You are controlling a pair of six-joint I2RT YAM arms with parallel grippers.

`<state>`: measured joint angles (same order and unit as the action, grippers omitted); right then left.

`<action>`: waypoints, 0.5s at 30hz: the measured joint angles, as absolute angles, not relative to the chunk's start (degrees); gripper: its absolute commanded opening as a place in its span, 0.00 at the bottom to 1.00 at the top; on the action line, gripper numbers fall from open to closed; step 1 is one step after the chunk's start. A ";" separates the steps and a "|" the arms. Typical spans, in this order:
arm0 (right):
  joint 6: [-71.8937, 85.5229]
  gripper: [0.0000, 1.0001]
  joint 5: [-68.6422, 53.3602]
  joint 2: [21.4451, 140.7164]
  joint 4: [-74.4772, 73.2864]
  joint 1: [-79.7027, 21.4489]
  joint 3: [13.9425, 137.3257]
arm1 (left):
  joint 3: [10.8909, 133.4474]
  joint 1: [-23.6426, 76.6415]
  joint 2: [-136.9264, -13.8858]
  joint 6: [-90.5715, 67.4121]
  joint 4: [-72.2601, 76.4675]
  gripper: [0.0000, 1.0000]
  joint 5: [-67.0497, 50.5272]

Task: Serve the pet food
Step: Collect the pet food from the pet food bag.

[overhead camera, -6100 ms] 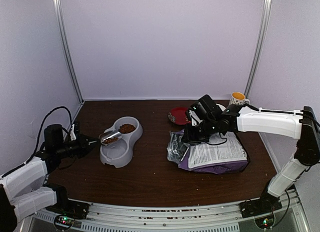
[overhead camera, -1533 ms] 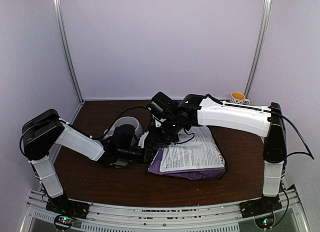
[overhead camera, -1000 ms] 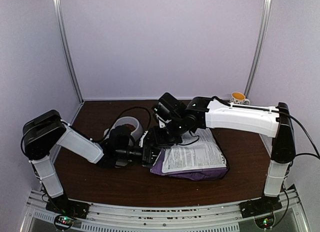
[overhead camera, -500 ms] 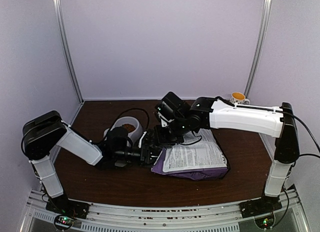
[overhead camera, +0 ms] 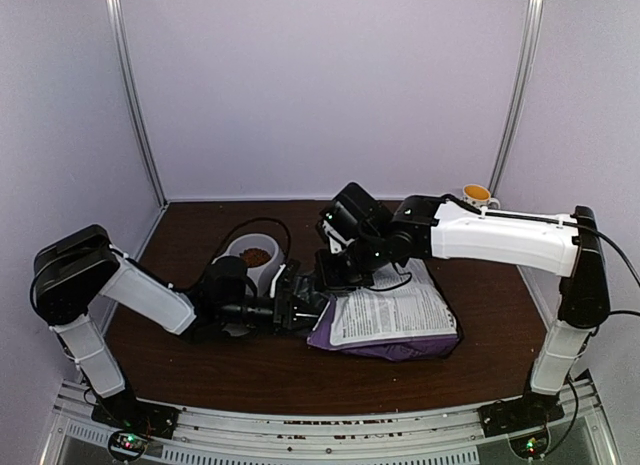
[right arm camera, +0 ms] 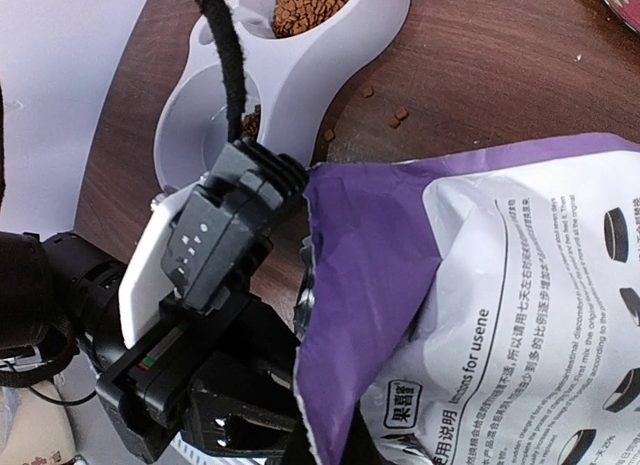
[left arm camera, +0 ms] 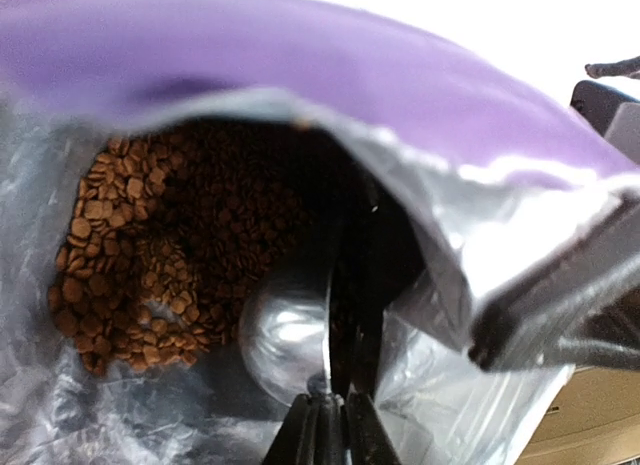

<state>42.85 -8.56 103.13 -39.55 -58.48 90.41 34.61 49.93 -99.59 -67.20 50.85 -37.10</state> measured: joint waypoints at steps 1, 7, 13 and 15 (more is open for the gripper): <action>42.87 0.00 -8.58 102.80 -39.42 -58.46 90.08 | 34.41 49.93 -99.26 -67.24 50.74 0.00 -37.01; 43.31 0.00 -8.99 100.03 -37.87 -58.26 86.32 | 33.04 49.76 -96.92 -67.46 49.69 0.00 -36.64; 43.57 0.00 -8.99 97.95 -36.88 -57.52 82.83 | 31.31 48.84 -94.98 -67.46 49.60 0.00 -36.62; 43.70 0.00 -8.95 97.60 -36.88 -57.23 82.17 | 30.83 48.69 -94.48 -67.46 49.52 0.00 -36.62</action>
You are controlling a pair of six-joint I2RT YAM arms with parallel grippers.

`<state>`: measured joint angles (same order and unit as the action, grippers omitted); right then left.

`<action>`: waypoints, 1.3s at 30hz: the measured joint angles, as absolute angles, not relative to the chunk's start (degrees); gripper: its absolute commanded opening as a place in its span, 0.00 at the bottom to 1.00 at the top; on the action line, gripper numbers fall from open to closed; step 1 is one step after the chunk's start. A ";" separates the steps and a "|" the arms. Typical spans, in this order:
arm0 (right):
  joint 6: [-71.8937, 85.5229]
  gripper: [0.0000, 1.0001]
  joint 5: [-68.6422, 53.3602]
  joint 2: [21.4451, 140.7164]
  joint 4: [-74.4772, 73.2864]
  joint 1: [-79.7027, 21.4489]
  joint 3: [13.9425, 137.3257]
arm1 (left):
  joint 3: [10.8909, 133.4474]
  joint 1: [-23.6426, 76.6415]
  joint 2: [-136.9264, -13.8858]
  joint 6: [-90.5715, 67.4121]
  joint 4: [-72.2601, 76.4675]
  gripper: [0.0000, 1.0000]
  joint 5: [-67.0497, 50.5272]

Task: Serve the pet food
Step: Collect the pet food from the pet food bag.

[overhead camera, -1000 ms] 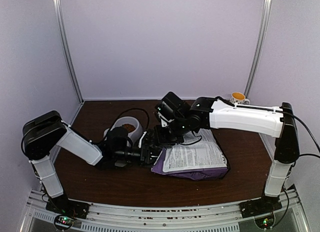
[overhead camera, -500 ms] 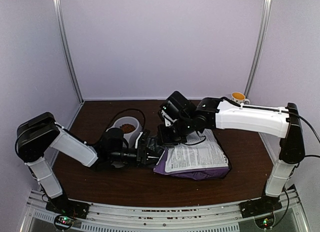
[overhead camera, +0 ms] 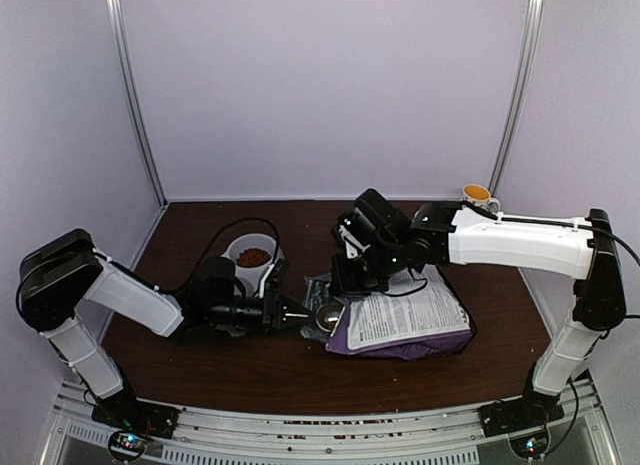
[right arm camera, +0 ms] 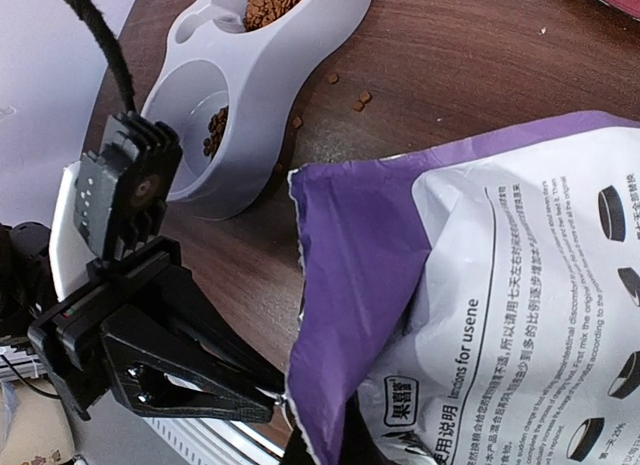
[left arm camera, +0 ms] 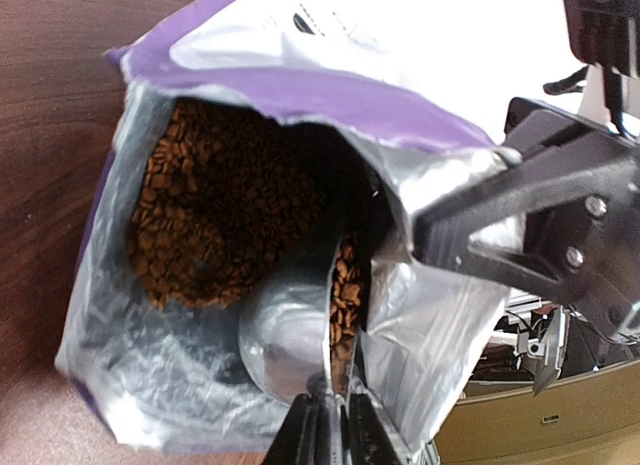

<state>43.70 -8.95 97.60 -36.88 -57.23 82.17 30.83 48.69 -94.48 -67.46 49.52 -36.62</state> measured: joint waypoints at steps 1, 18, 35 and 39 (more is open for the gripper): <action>43.75 0.00 -8.95 97.51 -36.88 -57.10 81.95 | 30.59 48.64 -94.19 -67.46 49.45 0.00 -36.58; 43.94 0.00 -8.21 93.91 -36.25 -56.16 76.82 | 26.39 46.44 -88.49 -67.31 48.14 0.00 -36.34; 43.97 0.00 -7.49 93.14 -36.45 -55.70 76.09 | 25.80 45.08 -83.59 -63.61 41.65 0.00 -36.36; 43.97 0.00 -7.51 93.14 -36.42 -55.57 76.09 | 25.89 45.08 -84.25 -63.29 41.60 0.00 -36.38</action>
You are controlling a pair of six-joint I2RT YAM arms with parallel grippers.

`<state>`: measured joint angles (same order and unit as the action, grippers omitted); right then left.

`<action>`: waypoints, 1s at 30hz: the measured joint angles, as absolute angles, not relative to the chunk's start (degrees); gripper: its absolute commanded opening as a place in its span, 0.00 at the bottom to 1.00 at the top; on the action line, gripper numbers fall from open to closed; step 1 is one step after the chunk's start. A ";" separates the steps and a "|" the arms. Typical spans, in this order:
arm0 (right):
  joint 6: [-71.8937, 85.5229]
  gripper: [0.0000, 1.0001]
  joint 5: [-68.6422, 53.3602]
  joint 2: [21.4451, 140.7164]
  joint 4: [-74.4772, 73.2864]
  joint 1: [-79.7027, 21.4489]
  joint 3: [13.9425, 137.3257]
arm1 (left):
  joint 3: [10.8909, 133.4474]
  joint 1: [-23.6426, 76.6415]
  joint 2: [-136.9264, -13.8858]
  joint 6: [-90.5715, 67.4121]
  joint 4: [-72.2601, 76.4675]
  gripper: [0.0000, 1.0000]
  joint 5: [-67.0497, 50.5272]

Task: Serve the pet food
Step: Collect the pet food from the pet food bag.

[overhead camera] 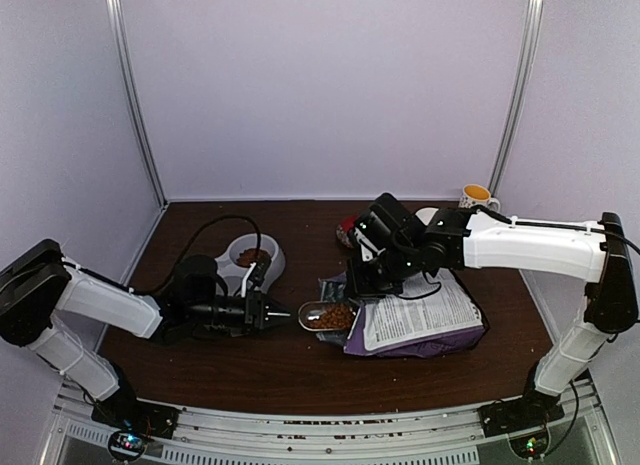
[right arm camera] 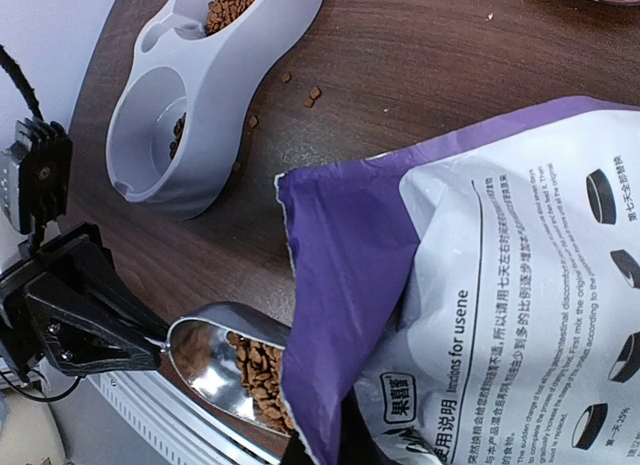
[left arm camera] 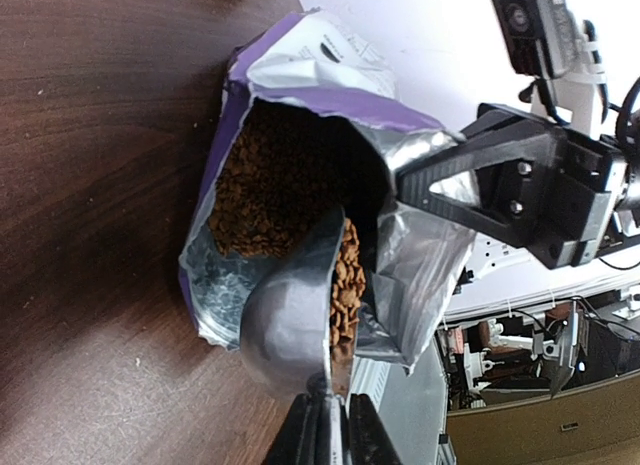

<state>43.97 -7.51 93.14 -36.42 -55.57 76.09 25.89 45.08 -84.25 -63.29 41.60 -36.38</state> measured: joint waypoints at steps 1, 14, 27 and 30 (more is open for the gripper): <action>43.97 0.00 -7.53 93.14 -36.42 -55.57 76.12 | 26.09 45.10 -84.68 -63.22 41.47 0.00 -36.36; 43.94 0.00 -7.55 93.14 -36.56 -55.55 76.23 | 37.21 48.56 -87.88 -58.06 26.61 0.00 -29.98; 43.99 0.00 -7.60 93.14 -36.53 -55.55 76.23 | 37.78 48.69 -86.46 -54.72 16.56 0.00 -26.02; 44.01 0.00 -7.57 93.14 -36.51 -55.53 76.23 | 38.76 49.10 -85.97 -54.00 14.55 0.00 -24.93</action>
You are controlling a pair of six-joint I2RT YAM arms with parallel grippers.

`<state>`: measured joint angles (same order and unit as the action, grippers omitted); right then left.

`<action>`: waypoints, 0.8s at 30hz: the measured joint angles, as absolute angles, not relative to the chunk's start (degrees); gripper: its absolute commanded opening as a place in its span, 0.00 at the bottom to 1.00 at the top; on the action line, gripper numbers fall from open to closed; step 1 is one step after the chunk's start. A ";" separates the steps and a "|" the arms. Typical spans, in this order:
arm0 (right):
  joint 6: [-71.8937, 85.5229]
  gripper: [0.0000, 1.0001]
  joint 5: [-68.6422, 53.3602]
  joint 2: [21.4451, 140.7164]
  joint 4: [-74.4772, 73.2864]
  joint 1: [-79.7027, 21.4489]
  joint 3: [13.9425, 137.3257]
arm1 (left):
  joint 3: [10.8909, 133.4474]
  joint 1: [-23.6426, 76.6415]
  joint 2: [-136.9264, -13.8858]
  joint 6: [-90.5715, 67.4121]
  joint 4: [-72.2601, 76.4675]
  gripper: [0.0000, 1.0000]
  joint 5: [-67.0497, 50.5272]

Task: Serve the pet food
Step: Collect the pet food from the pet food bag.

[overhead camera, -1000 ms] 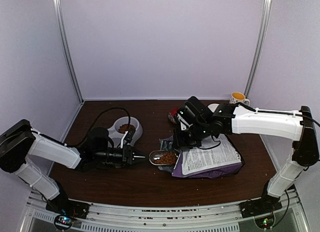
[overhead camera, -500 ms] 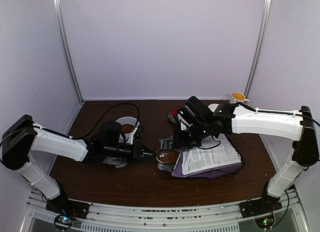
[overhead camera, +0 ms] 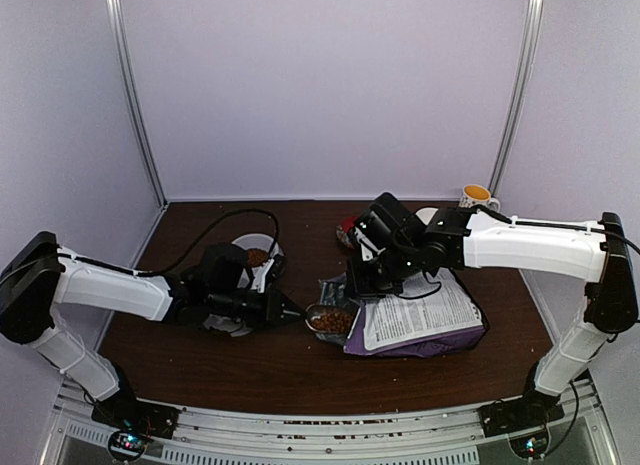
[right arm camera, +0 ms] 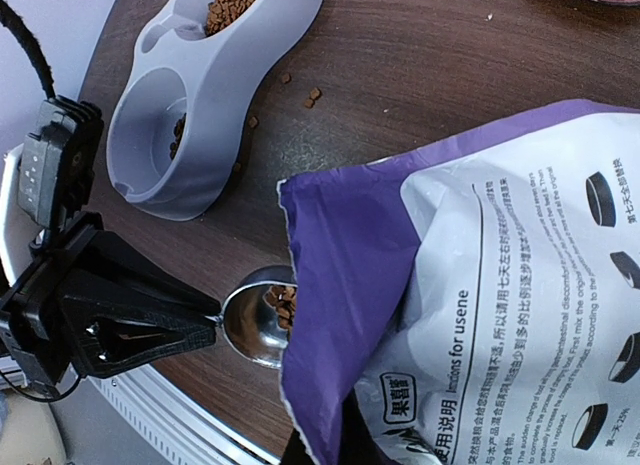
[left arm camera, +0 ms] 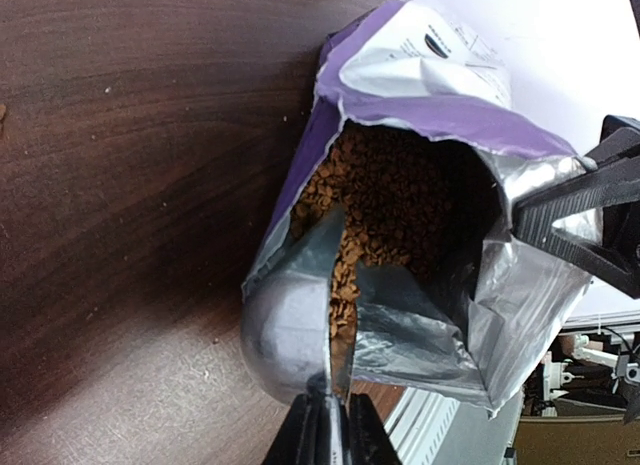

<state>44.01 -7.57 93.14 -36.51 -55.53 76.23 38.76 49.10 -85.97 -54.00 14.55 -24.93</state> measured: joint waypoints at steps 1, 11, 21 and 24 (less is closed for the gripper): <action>44.01 0.00 -7.57 93.14 -36.51 -55.53 76.23 | 39.11 49.23 -85.89 -53.76 13.98 0.00 -24.45; 44.31 0.00 -7.57 93.14 -36.49 -55.51 76.23 | 39.20 49.52 -85.80 -53.30 14.66 0.00 -24.97; 44.38 0.00 -7.57 93.14 -36.47 -55.51 76.23 | 34.37 49.25 -85.80 -57.30 24.25 0.00 -28.75; 44.40 0.00 -7.57 93.14 -36.47 -55.51 76.23 | 32.69 48.53 -85.80 -59.29 28.23 0.00 -30.04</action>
<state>44.40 -7.57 93.14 -36.47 -55.51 76.23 32.69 48.53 -85.80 -59.29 28.23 -30.04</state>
